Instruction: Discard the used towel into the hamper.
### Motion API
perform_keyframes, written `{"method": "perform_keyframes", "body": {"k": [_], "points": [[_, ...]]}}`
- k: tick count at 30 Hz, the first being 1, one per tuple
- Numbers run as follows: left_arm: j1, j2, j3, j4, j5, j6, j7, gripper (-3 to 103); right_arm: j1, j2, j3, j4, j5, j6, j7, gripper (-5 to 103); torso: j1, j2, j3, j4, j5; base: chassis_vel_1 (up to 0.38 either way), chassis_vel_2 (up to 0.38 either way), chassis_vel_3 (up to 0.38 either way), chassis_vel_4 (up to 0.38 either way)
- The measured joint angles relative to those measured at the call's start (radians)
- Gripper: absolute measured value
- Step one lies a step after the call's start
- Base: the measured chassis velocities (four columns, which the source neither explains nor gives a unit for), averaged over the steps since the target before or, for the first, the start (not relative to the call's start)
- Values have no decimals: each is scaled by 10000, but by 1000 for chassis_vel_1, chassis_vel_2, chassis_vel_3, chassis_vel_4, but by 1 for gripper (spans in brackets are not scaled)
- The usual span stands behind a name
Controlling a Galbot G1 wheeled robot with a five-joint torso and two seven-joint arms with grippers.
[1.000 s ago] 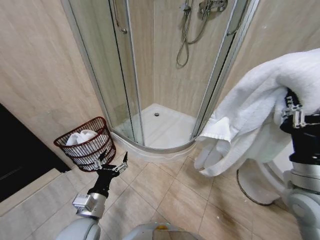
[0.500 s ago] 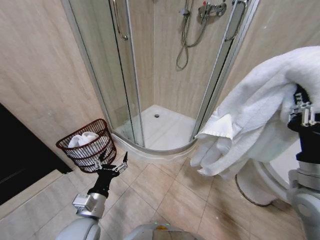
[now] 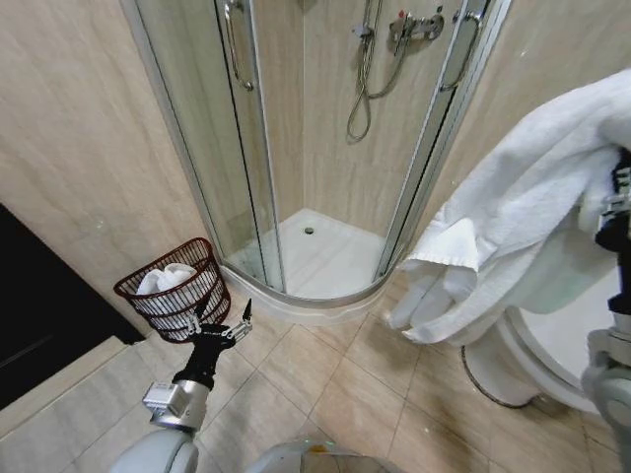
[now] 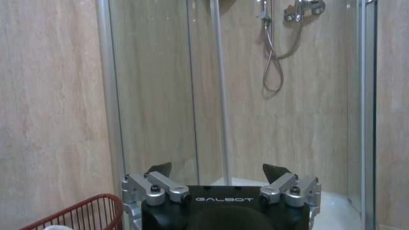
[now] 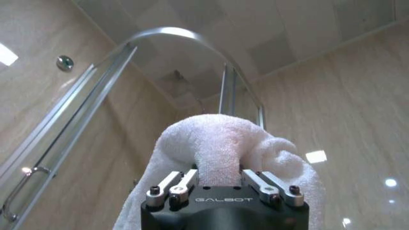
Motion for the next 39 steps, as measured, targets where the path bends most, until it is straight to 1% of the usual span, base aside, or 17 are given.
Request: {"method": "perform_keyframes", "body": {"k": [5,8,13,19,20,25,29,39], "points": [[0,0,0,0,0,0,0,93,104,-60,7,-1,43,4,3,20,52,146,93,0,-1,0,0,0,0],[0,0,0,0,0,0,0,93,174,-59,3,-3,81,4,5,20,116,335,219,0,-1,0,0,0,0],[0,0,0,0,0,0,0,93,248,-173,50,-3,209,-5,14,20,174,499,325,0,-1,0,0,0,0],[0,0,0,0,0,0,0,93,265,-303,492,-3,581,-45,33,20,272,783,511,-1,0,0,0,0,0],[0,0,0,0,0,0,0,93,265,-303,492,-3,581,-45,33,20,272,783,511,-1,0,0,0,0,0],[0,0,0,0,0,0,0,93,260,-316,662,-3,727,-6,-65,20,343,979,637,0,0,0,0,0,0],[0,0,0,0,0,0,0,93,211,-399,1002,-20,1009,39,-140,20,418,1182,766,-1,-1,0,0,0,0],[0,0,0,0,0,0,0,93,172,-451,1027,-17,1130,76,-176,20,562,1543,982,0,-1,0,0,0,0]]}}
